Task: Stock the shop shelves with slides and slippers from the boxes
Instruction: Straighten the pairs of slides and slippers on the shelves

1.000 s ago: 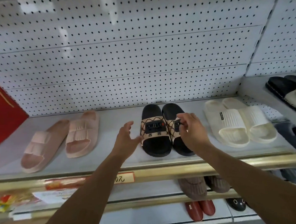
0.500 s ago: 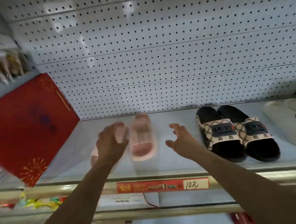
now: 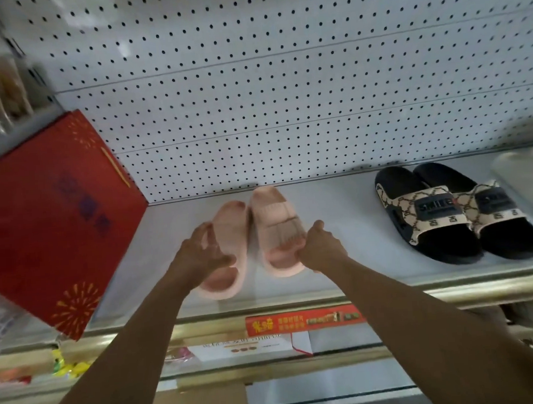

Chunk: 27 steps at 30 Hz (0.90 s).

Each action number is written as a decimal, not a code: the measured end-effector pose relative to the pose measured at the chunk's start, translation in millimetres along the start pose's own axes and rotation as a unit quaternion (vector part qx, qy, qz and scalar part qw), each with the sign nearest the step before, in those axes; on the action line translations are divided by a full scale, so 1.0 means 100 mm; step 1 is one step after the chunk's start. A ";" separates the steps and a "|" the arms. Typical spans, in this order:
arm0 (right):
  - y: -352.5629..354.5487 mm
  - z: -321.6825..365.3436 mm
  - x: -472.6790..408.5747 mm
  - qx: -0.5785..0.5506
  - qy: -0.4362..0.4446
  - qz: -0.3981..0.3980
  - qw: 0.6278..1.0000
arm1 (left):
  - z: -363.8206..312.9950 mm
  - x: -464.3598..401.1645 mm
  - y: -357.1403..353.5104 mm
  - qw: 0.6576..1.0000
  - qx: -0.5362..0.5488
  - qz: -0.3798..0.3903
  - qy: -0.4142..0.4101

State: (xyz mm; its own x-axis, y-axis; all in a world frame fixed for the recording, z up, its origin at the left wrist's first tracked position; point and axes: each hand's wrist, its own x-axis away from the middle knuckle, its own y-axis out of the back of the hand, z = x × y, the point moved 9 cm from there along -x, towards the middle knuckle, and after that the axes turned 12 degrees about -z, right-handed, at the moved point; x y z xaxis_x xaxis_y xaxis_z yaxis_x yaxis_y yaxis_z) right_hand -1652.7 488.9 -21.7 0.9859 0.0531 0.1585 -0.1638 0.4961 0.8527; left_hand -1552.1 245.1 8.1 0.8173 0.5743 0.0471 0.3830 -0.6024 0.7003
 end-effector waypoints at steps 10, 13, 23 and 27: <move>0.44 -0.61 -0.03 0.009 -0.017 -0.073 0.997 | -0.40 0.01 -0.43 0.999 -0.022 0.016 -0.021; 0.57 -0.74 -0.04 0.002 -0.020 -0.093 0.995 | -0.60 0.06 -0.62 0.999 -0.024 0.030 -0.034; 0.55 -0.78 -0.01 -0.022 -0.017 -0.099 0.995 | -0.75 0.12 -0.70 0.998 0.021 0.040 -0.035; 0.55 -0.76 0.01 -0.034 -0.020 -0.091 0.995 | -0.74 0.10 -0.71 0.998 0.039 0.044 -0.039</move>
State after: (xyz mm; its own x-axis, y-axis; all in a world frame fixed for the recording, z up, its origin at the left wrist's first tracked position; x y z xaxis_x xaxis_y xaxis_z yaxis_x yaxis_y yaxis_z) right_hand -1658.4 581.9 -12.6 0.9967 -0.0776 0.0257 0.0215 0.5523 0.8334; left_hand -1603.0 334.4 11.3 0.8786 0.4752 0.0483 0.3387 -0.6911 0.6385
